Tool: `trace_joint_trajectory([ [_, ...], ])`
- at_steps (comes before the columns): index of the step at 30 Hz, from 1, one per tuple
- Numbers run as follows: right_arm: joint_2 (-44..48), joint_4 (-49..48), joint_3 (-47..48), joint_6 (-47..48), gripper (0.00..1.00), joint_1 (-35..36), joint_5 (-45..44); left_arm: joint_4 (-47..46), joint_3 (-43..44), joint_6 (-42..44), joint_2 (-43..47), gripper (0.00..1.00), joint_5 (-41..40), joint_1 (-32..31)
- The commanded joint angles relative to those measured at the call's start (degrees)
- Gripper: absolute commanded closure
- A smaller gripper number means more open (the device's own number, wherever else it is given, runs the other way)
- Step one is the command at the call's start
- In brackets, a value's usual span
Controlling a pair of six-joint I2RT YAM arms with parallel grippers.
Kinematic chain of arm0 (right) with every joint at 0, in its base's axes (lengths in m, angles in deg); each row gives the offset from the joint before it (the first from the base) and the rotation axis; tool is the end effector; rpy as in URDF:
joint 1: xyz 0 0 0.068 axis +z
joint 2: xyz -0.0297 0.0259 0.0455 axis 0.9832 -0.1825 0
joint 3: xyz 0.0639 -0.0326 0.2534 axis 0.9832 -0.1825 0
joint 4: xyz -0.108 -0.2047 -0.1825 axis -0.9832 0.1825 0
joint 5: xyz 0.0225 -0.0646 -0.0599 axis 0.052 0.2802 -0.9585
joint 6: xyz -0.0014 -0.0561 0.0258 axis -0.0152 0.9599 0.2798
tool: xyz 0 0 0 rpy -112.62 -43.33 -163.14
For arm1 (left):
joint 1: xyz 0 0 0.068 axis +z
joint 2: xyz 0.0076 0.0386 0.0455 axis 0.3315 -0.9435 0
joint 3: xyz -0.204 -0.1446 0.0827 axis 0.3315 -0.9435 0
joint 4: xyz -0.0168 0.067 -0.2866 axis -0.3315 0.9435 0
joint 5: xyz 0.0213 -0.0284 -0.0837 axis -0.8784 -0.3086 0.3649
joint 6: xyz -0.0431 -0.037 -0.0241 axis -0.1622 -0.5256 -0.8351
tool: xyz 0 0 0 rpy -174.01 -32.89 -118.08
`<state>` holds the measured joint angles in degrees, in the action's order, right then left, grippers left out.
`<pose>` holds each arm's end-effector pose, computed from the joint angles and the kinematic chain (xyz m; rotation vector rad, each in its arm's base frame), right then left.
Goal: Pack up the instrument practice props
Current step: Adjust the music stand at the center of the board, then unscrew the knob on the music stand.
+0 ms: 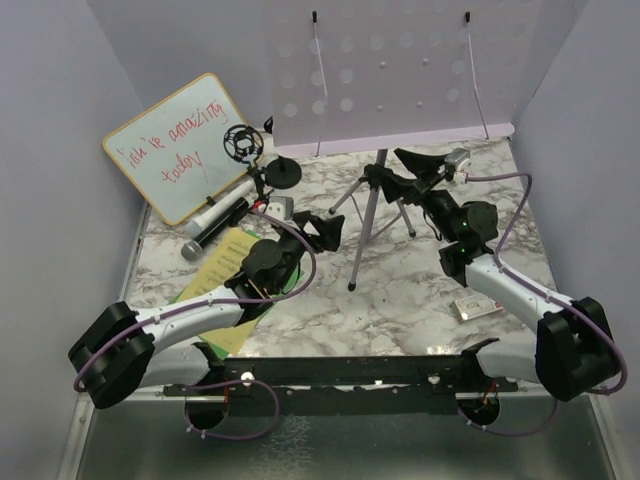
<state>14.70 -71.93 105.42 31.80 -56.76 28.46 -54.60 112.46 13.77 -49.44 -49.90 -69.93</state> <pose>0.2794 0.1323 0.3106 -0.4055 1.0440 0.6647 0.2055 -0.2205 0.2382 -0.0163 1.5195 -0.7727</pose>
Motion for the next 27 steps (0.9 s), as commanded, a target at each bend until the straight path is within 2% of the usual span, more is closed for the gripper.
trace_joint_trajectory([
  [1, -3.8, -3.0, 3.2, 3.0, 0.37, 1.4, -2.8, 2.7, 2.5, 3.5, 0.4, 0.05, 6.0, 2.7],
  [6, -5.7, -1.3, 4.3, 4.0, 0.59, 1.6, -2.7, 2.9, 6.5, 5.6, -2.2, 0.05, 11.5, 6.2],
  [14, -3.7, 9.2, 6.9, 5.5, 0.98, 1.5, 3.4, 0.5, 11.5, 19.7, -6.9, 0.05, 22.3, 6.6],
  [19, -2.0, 17.6, 9.3, 5.8, 0.99, 1.6, 5.3, -3.2, 11.8, 27.2, -9.0, 0.07, 26.7, 6.8],
  [23, -0.5, 19.6, 9.1, 7.1, 0.99, 1.1, 7.8, -7.6, 10.7, 31.1, -10.3, 0.09, 31.6, 8.6],
  [27, -0.3, 20.3, 9.7, 4.4, 0.99, -1.0, 13.5, -10.0, 12.0, 31.9, -12.0, 0.12, 37.6, 11.0],
])
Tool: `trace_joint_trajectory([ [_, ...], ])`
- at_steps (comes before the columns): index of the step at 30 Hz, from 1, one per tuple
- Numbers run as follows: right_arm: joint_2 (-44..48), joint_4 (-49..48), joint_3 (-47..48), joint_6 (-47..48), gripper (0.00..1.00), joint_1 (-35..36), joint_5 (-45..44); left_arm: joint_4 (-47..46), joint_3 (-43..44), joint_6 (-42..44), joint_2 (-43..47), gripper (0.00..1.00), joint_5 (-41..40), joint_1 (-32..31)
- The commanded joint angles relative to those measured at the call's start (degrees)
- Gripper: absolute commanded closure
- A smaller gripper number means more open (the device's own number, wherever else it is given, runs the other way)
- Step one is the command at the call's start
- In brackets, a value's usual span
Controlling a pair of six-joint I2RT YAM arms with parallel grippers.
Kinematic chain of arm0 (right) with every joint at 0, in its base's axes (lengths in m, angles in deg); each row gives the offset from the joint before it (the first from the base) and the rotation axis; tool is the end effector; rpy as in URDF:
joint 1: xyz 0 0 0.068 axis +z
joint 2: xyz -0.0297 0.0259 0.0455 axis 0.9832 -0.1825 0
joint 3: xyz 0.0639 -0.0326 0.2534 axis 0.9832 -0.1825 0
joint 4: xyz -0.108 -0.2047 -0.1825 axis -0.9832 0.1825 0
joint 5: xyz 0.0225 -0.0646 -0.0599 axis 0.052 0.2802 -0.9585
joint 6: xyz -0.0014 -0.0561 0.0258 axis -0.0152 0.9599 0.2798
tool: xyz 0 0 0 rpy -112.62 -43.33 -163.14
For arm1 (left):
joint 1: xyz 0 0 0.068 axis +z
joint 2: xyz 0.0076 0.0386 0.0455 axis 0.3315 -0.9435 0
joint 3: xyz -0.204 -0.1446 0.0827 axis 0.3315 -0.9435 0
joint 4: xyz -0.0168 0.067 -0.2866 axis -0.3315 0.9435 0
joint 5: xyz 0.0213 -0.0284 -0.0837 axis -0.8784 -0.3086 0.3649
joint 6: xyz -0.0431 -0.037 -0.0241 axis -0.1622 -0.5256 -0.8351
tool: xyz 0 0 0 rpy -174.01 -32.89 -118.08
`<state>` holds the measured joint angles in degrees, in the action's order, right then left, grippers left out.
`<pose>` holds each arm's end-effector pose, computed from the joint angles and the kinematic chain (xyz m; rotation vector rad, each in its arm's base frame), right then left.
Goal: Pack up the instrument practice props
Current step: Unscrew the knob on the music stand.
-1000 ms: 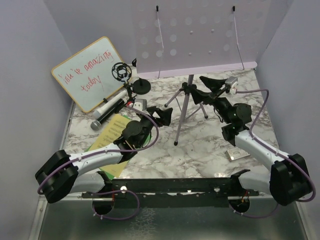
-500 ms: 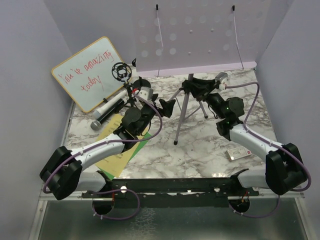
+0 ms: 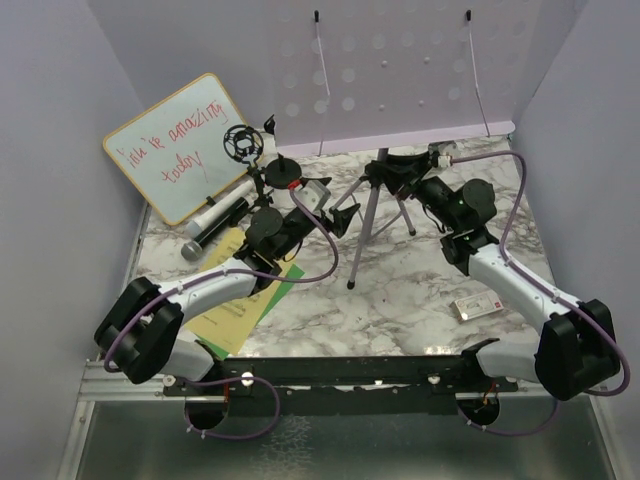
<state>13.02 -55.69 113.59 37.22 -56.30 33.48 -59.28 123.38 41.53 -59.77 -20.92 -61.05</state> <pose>0.2983 0.1472 0.3251 -0.5510 1.1717 0.6501 0.2569 -0.2346 0.2651 0.5968 1.2668 -0.6386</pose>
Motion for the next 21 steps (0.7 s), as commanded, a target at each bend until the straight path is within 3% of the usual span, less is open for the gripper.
trace_joint_trajectory([
  [1, 1.4, 3.7, 1.3, -1.6, 0.99, -1.9, 9.0, -6.4, 1.1, 5.5, -2.1, 0.13, 10.2, 2.3],
  [9, 1.9, 2.7, 0.7, -1.5, 0.99, -2.0, 11.7, -10.4, 5.3, 10.7, -7.3, 0.28, 17.8, 2.9],
  [21, 1.9, 3.2, 0.4, 0.5, 0.99, -2.0, 12.1, -14.8, 9.5, 6.3, -10.9, 0.55, 24.3, 4.8],
])
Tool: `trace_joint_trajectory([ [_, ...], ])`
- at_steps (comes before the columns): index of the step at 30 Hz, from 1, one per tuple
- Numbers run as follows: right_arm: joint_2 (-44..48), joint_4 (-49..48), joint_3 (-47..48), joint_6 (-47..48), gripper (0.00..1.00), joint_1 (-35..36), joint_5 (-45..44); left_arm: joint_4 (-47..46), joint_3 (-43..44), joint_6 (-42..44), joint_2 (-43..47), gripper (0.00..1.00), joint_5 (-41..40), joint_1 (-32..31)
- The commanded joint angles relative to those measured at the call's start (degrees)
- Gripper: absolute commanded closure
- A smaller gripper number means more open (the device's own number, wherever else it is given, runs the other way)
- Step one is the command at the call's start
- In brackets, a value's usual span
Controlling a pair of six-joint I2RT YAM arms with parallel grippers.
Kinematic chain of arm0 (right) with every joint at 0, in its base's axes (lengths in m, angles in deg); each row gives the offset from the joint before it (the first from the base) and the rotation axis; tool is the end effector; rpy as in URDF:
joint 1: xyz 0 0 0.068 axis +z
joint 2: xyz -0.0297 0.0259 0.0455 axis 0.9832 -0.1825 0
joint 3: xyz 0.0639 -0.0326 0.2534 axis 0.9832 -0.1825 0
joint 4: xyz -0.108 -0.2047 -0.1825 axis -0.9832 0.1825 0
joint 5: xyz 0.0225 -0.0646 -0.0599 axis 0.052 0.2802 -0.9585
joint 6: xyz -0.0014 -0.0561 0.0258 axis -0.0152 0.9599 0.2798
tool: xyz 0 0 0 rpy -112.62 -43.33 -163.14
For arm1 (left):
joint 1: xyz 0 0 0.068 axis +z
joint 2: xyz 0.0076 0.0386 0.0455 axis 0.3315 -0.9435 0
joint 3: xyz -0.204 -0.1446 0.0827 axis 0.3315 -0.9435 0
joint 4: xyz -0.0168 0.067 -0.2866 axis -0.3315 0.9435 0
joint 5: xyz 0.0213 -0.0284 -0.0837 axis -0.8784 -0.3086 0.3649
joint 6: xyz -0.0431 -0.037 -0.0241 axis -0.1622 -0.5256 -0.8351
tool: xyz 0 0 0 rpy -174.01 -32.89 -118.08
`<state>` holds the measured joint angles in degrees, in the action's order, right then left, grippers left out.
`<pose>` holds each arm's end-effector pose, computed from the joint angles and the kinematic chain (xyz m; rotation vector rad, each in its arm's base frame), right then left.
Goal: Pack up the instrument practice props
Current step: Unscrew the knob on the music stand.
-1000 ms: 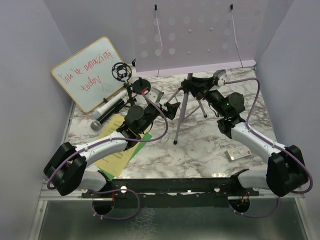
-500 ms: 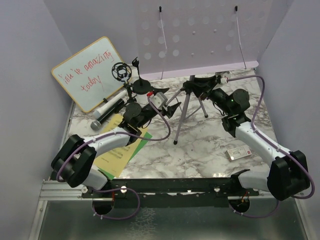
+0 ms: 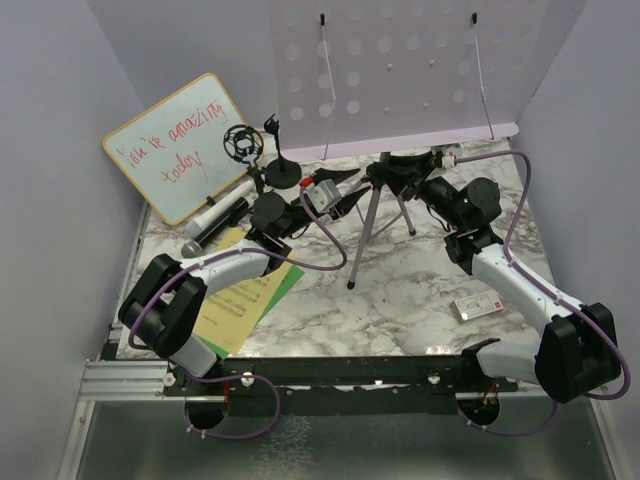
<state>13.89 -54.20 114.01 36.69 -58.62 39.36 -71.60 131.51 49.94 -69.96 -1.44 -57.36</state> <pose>0.2987 0.1377 0.3291 -0.6104 1.1663 0.6855 0.2861 -0.2483 0.2798 0.8450 0.9285 -0.6717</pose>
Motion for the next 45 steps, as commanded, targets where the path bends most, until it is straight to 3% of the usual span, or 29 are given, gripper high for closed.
trace_joint_trajectory([
  [1, 0.9, 1.4, 0.0, 1.0, 0.99, 0.3, 6.3, -2.5, 1.3, -2.4, -0.7, 0.57, 5.1, 1.3],
  [17, -7.4, 0.1, 4.2, -2.6, 0.99, 0.3, 16.4, -3.7, 2.3, -7.8, -2.6, 0.7, 6.5, 3.5],
  [20, -8.4, 0.0, 4.5, -2.9, 0.99, 0.3, 17.1, -3.7, 1.9, -9.2, -2.2, 0.8, 6.4, 4.1],
  [24, -8.6, 0.3, 4.5, -2.2, 0.99, 0.3, 16.5, -3.8, 1.3, -13.7, -1.9, 1.0, 5.0, 5.1],
  [25, -8.6, 0.4, 4.5, -2.1, 0.99, 0.3, 16.5, -3.8, 1.3, -15.3, -1.9, 1.0, 4.2, 5.2],
  [31, -8.6, 1.0, 4.6, -1.5, 0.99, 0.3, 16.3, -1.6, 0.9, -33.1, -2.2, 1.0, -5.0, 5.5],
  [36, -8.7, 1.4, 4.7, -1.4, 0.99, 0.3, 15.8, 8.5, 0.9, -59.1, -1.0, 1.0, -15.6, 5.5],
  [40, -8.9, 1.5, 4.9, -2.2, 0.99, 0.3, 14.6, 12.6, 0.1, -76.6, -0.5, 1.0, -17.4, 5.5],
  [45, -8.6, 1.7, 4.9, -4.2, 0.99, 0.4, 11.8, 16.8, 2.1, -90.6, -1.3, 1.0, -14.9, 5.6],
])
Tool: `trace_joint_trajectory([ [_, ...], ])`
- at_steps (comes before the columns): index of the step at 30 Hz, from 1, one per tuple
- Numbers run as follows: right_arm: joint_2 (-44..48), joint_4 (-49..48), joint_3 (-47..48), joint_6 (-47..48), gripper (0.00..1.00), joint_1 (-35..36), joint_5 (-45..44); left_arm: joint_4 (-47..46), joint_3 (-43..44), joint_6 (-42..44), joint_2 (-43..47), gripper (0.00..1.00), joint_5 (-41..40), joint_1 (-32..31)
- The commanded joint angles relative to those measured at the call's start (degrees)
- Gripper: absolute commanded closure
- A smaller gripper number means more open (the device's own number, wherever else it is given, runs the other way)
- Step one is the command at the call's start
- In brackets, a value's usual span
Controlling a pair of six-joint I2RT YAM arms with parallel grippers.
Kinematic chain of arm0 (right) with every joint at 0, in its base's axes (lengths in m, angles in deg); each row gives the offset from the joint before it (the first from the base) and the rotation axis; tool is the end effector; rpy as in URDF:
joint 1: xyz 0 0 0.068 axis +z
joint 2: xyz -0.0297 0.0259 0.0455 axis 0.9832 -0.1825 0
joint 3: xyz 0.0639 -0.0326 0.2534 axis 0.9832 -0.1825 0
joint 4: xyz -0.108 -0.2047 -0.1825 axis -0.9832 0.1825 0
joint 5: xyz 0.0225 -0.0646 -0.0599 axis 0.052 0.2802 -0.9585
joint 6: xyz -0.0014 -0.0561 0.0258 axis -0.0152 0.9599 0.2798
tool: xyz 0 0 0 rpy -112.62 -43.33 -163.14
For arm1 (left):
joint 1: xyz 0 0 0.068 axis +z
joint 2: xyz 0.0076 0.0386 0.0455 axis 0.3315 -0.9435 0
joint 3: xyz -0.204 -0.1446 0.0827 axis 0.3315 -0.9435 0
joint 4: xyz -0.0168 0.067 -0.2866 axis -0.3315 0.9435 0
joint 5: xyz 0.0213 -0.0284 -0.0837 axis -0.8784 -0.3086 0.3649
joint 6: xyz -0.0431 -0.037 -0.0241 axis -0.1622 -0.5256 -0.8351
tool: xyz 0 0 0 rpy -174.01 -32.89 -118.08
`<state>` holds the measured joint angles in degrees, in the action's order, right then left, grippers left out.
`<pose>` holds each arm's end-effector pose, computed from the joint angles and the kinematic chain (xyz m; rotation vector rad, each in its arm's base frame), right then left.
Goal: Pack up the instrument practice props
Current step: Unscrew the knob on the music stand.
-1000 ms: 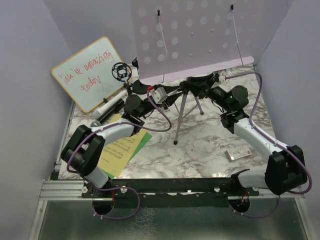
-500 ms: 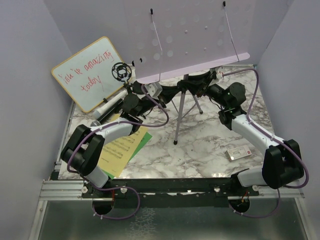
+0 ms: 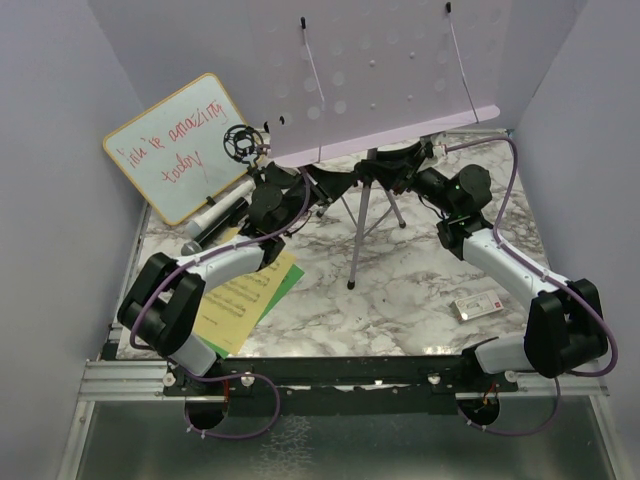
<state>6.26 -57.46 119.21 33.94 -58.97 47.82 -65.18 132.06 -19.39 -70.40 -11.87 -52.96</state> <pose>0.3217 0.1503 0.3262 -0.7103 1.1413 0.8054 0.3162 -0.2240 0.2690 -0.0808 1.4757 -1.5085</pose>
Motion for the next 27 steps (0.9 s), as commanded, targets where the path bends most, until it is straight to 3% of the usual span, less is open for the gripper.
trace_joint_trajectory([
  [1, -1.0, 5.1, -0.2, -1.6, 0.99, 0.7, 2.9, 10.7, 2.2, -24.3, -1.6, 1.0, -2.9, 1.3],
  [5, -1.2, 7.1, 0.9, -2.2, 0.99, 0.7, 2.0, 11.4, 2.8, -33.2, -1.9, 0.99, -0.6, 1.3],
  [9, -1.7, 7.6, 1.4, -2.8, 0.99, 0.7, 2.7, 15.3, 3.4, -31.3, 1.3, 0.79, -2.3, 1.3],
  [13, -1.5, 7.4, 1.1, -2.8, 0.99, 0.8, 2.6, 25.6, 7.2, -13.2, 5.6, 0.56, -5.8, 1.3],
  [21, -1.0, 7.6, 0.9, -2.0, 0.99, 0.8, 2.9, 26.5, -0.1, 28.4, 16.1, 0.4, -18.4, 1.5],
  [27, -0.6, 8.2, 1.1, -1.6, 0.99, 0.8, 3.4, 21.2, -3.5, 55.0, 16.6, 0.36, -7.9, 1.4],
])
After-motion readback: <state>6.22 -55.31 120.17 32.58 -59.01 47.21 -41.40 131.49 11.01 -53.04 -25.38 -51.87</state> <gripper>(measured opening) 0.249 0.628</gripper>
